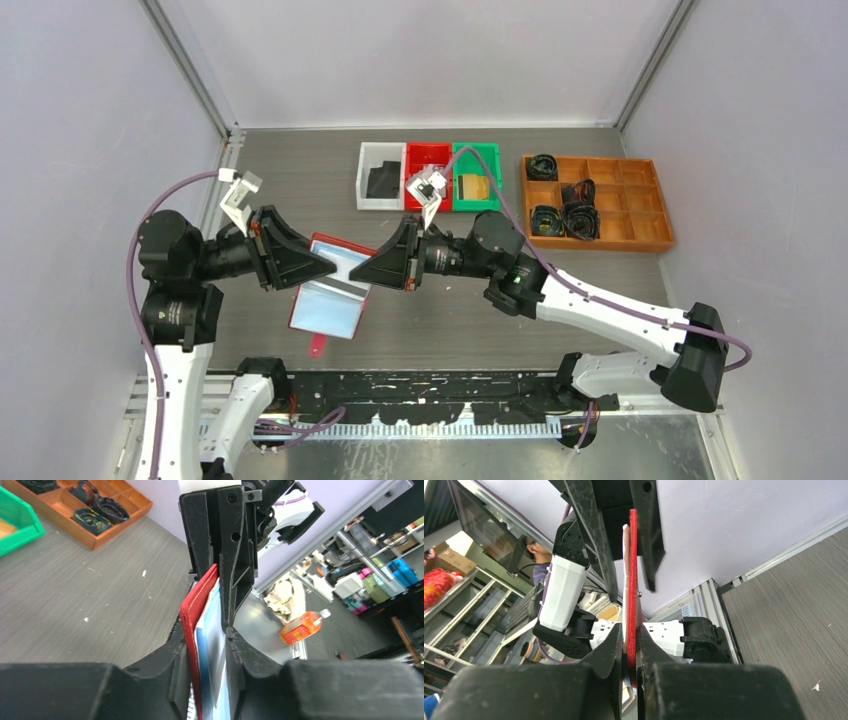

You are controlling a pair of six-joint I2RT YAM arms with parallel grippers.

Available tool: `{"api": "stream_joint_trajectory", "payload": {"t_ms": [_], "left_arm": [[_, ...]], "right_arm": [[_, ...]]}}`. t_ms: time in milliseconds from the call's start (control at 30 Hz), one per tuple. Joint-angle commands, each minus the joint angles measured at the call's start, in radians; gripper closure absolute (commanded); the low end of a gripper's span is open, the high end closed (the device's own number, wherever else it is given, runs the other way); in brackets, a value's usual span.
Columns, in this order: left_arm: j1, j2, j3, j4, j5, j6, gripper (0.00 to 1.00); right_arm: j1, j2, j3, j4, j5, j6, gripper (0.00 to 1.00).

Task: Take the credit cards out of the card holder
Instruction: Remove the credit card from the card holder.

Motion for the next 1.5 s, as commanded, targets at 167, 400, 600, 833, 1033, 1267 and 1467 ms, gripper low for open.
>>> {"api": "stream_joint_trajectory", "payload": {"t_ms": [167, 400, 600, 833, 1033, 1267, 1467], "left_arm": [[-0.001, 0.005, 0.013, -0.187, 0.123, 0.237, 0.33], [-0.001, 0.055, -0.016, -0.212, 0.214, 0.294, 0.37], [-0.015, 0.091, -0.022, -0.212, 0.214, 0.309, 0.44], [-0.083, 0.092, -0.067, -0.277, 0.181, 0.408, 0.57], [-0.121, 0.166, 0.03, -0.673, 0.083, 0.82, 0.86], [-0.125, 0.173, 0.066, -0.626, 0.032, 0.772, 1.0], [-0.125, 0.045, -0.052, -0.129, -0.048, 0.302, 1.0]], "right_arm": [[-0.017, 0.043, 0.403, -0.651, -0.171, -0.219, 0.99], [-0.018, 0.195, 0.645, -1.043, -0.261, -0.414, 0.99], [-0.017, 0.322, 0.866, -1.345, -0.228, -0.595, 0.99], [-0.016, 0.404, 1.016, -1.395, -0.258, -0.638, 0.99], [-0.017, 0.438, 1.066, -1.441, -0.299, -0.677, 0.95], [-0.08, 0.222, 0.606, -0.801, -0.391, -0.327, 0.59], [-0.117, 0.047, 0.21, -0.152, -0.312, 0.024, 0.65]]}}
